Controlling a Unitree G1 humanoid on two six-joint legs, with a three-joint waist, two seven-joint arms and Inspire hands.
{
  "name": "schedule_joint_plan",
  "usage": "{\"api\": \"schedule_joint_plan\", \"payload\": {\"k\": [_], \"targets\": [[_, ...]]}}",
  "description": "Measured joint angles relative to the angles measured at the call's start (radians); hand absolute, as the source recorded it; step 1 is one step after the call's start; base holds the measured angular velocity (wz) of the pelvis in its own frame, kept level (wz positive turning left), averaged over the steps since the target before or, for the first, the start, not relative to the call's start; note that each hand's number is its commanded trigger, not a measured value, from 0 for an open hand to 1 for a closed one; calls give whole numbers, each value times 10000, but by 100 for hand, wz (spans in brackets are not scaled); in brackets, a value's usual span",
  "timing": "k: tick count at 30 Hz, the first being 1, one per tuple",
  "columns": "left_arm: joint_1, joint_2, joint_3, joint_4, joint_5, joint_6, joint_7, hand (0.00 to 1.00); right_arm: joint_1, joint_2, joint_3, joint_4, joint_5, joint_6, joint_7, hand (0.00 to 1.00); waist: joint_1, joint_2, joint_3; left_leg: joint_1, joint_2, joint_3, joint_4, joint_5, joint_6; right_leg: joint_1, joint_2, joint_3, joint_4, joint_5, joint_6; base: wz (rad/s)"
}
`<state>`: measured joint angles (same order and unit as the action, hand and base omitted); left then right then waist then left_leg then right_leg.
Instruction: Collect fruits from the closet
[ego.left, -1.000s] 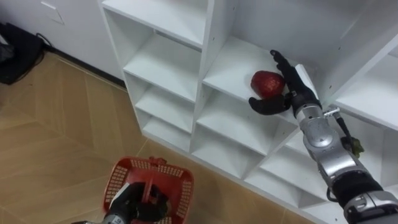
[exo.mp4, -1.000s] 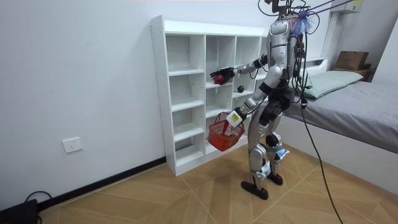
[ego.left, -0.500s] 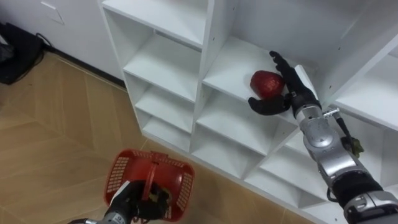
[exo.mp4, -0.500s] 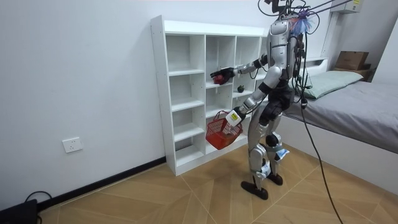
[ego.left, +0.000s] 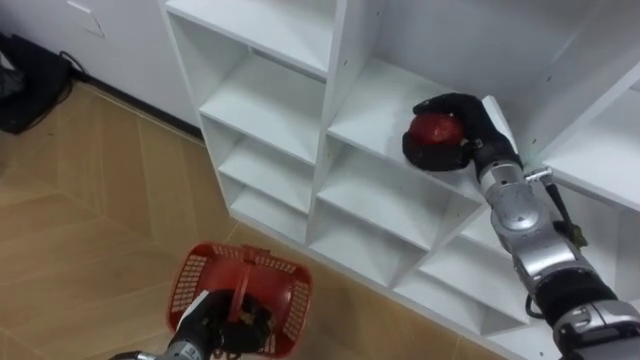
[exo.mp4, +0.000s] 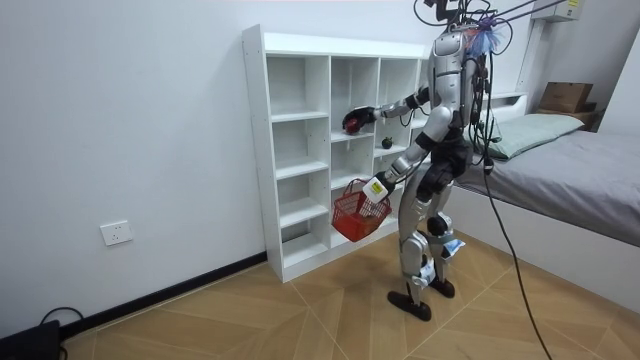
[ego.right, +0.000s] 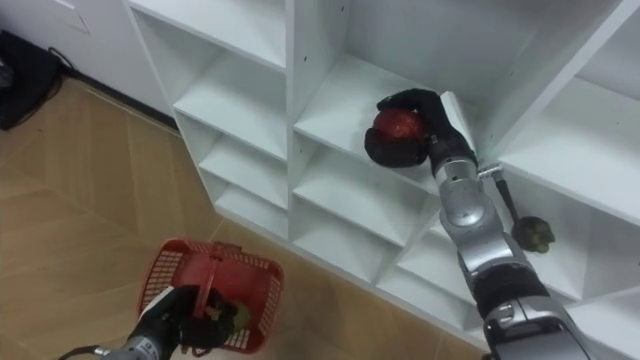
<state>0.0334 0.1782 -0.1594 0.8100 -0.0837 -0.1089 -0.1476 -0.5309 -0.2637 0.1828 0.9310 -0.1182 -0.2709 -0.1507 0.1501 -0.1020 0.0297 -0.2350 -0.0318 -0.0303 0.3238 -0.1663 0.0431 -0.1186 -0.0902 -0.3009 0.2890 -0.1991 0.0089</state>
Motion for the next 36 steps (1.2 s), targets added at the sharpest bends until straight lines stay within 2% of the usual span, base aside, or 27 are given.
{"api": "schedule_joint_plan", "payload": {"k": [11, 15, 21, 23, 30, 34, 36], "targets": [[-32, -4, 8, 4, 1, 0, -5, 100, -2, 1, -83, 33, 20, -26, 0, 100, 22, 2, 1, 16, 1, 33, -148, 4, 2, 13, 18, 74, -156, 10, 17, 0], [-74, -7, 7, 3, 1, 0, -5, 100, -1, 2, -87, -19, 47, -56, 0, 100, 13, 6, 4, 16, 0, 59, -174, 4, 2, -32, 34, 240, -166, 11, 19, -1], [-203, -31, -7, 1, 1, 0, -16, 100, 30, 64, -85, -226, -61, -63, -18, 100, 12, 12, 8, 26, 16, 219, -189, 4, 2, -58, 32, 261, -168, 14, 24, -5], [-203, -34, -8, 2, -3, 0, -15, 100, 153, 86, -83, -536, -79, 99, -18, 100, -12, 21, 13, 26, 20, 251, -196, 4, 2, -67, 33, 268, -177, 16, 28, 0], [-338, -171, -22, 142, -438, 2, 122, 100, 955, 343, -54, -2049, -149, 296, -17, 100, -94, 110, 22, -6, 67, 464, -230, 3, 2, -194, 85, 562, -180, 38, 47, -9], [-475, -307, -28, 116, -434, -10, 282, 100, 1666, 342, 253, -3041, -233, 315, -46, 100, -164, 254, -3, 13, 96, 594, -230, 2, 3, -226, 85, 647, -175, 43, 48, -8], [-477, -370, -22, 89, -434, -24, 315, 100, 1983, 347, 329, -3529, -432, 330, 4, 100, -161, 339, -46, 12, 132, 730, -254, 2, 3, -317, 106, 805, -130, 48, 43, -21]]}}
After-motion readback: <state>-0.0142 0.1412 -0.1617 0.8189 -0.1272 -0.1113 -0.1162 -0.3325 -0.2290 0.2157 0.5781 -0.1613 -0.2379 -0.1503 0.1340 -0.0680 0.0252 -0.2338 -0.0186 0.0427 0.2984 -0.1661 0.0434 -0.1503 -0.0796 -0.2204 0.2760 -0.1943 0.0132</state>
